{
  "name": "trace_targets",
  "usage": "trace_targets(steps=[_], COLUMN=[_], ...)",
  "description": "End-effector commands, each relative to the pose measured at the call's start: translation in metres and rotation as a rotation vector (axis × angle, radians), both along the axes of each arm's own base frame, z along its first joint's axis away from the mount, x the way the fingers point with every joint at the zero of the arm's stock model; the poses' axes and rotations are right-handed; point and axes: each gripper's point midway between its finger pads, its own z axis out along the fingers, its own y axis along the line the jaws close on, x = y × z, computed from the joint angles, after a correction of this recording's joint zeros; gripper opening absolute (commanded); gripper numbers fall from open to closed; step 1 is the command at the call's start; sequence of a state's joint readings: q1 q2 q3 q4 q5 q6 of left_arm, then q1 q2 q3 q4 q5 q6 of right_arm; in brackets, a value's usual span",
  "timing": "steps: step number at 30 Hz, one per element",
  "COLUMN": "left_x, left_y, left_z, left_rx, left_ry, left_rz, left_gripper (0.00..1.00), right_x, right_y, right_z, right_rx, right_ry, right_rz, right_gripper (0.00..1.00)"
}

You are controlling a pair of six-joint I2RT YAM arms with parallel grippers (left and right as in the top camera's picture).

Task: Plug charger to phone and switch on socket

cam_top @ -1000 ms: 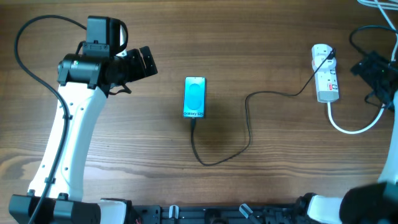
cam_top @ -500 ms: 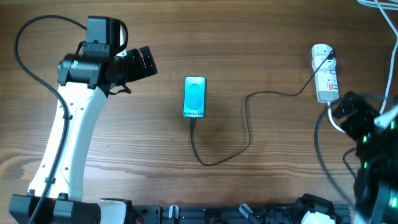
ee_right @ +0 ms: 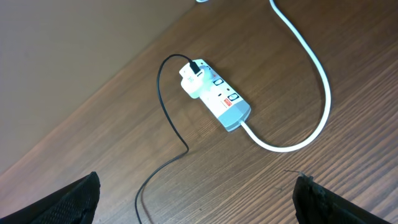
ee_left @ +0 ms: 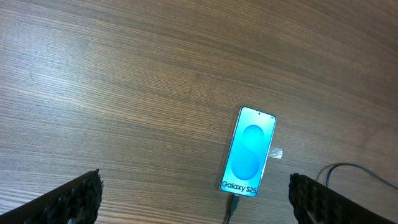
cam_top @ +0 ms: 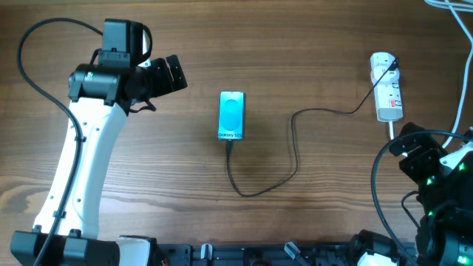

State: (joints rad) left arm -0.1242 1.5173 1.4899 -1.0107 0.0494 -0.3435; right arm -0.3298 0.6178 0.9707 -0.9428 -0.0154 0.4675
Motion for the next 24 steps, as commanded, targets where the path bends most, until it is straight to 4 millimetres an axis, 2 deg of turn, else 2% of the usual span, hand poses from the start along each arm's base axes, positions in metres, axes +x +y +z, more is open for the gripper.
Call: trace_targets(steps=[1, 7, 13, 18, 24], left_x=[0.001, 0.001, 0.001, 0.001, 0.001], left_y=[0.003, 0.003, 0.003, 0.003, 0.003], left_z=[0.0, 0.0, 0.0, 0.0, 0.0], left_rx=[0.007, 0.007, 0.007, 0.008, 0.007], left_ry=[-0.001, -0.001, -0.001, -0.001, -0.001], left_rz=[0.017, 0.017, 0.017, 0.017, 0.017], left_gripper=[1.0, 1.0, 1.0, 1.0, 1.0], right_x=[0.001, 0.003, 0.017, 0.023, 0.024], right_y=[0.002, 0.007, 0.04, 0.073, 0.095], right_z=[-0.003, -0.01, -0.011, -0.007, -0.012], right_rx=[0.01, 0.013, -0.112, -0.226, -0.297], right_ry=[0.008, 0.023, -0.03, -0.249, -0.482], right_rz=[0.008, 0.045, 0.343, 0.494, 0.568], right_gripper=[1.0, 1.0, 1.0, 1.0, 1.0])
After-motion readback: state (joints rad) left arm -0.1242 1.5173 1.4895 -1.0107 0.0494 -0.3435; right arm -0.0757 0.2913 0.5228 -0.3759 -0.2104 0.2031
